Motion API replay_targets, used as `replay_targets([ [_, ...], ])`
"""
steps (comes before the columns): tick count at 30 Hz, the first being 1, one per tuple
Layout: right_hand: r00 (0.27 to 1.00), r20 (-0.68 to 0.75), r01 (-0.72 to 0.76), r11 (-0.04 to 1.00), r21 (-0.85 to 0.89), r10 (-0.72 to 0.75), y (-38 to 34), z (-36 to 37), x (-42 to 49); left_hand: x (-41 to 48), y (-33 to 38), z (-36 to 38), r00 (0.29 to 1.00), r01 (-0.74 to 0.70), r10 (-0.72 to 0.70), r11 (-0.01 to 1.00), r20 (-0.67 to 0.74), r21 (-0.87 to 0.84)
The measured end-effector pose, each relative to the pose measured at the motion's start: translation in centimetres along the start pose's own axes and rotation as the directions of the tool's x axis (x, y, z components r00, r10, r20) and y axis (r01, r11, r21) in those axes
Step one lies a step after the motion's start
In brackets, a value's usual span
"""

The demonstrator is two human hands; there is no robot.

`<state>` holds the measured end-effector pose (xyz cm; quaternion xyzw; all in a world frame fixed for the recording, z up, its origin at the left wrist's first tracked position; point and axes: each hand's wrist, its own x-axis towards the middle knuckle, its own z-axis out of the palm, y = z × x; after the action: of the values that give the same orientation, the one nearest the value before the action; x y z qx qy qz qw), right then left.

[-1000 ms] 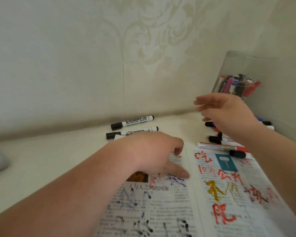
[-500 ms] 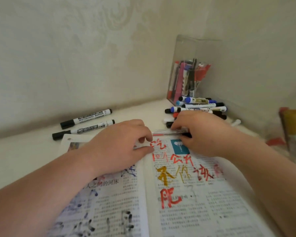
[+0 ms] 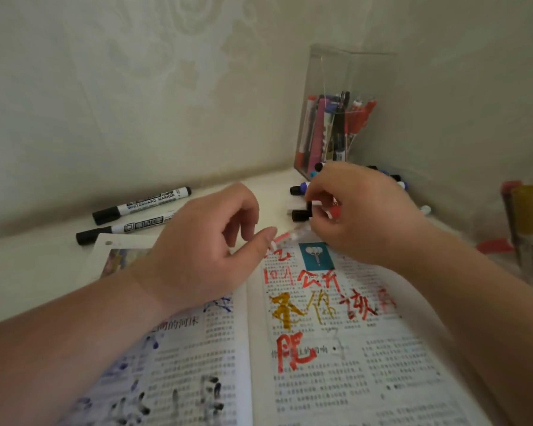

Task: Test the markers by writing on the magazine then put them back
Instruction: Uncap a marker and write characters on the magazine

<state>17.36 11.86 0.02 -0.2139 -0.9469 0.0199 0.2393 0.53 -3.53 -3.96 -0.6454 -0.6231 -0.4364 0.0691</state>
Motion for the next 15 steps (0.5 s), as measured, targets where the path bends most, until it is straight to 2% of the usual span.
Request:
replay_targets([
  [2, 0.989, 0.145, -0.04, 0.999, -0.025, 0.043, 0.3, 0.0, -0.1, 0.0, -0.1, 0.2, 1.0, 0.023, -0.024, 0.998, 0.006, 0.057],
  [6, 0.916, 0.4, -0.002, 0.999, -0.054, 0.024, 0.0, -0.2, -0.1, 0.2, -0.5, 0.2, 0.997, 0.045, -0.05, 0.997, 0.061, 0.069],
  [10, 0.897, 0.443, 0.03, 0.996, -0.084, 0.01, -1.0, -0.3, -0.2, 0.1, -0.8, 0.1, 0.99, 0.025, -0.037, 0.996, 0.135, 0.089],
  [13, 0.875, 0.484, 0.097, 0.976, -0.195, 0.01, -1.5, 0.0, 0.1, 0.1, -0.8, 0.2, 0.988, 0.012, -0.027, 0.995, 0.153, 0.1],
  [15, 0.895, 0.446, 0.13, 0.97, -0.204, -0.026, -1.2, 0.5, 0.0, 0.1, -0.8, 0.2, 0.988, 0.006, -0.022, 0.995, 0.152, 0.102],
])
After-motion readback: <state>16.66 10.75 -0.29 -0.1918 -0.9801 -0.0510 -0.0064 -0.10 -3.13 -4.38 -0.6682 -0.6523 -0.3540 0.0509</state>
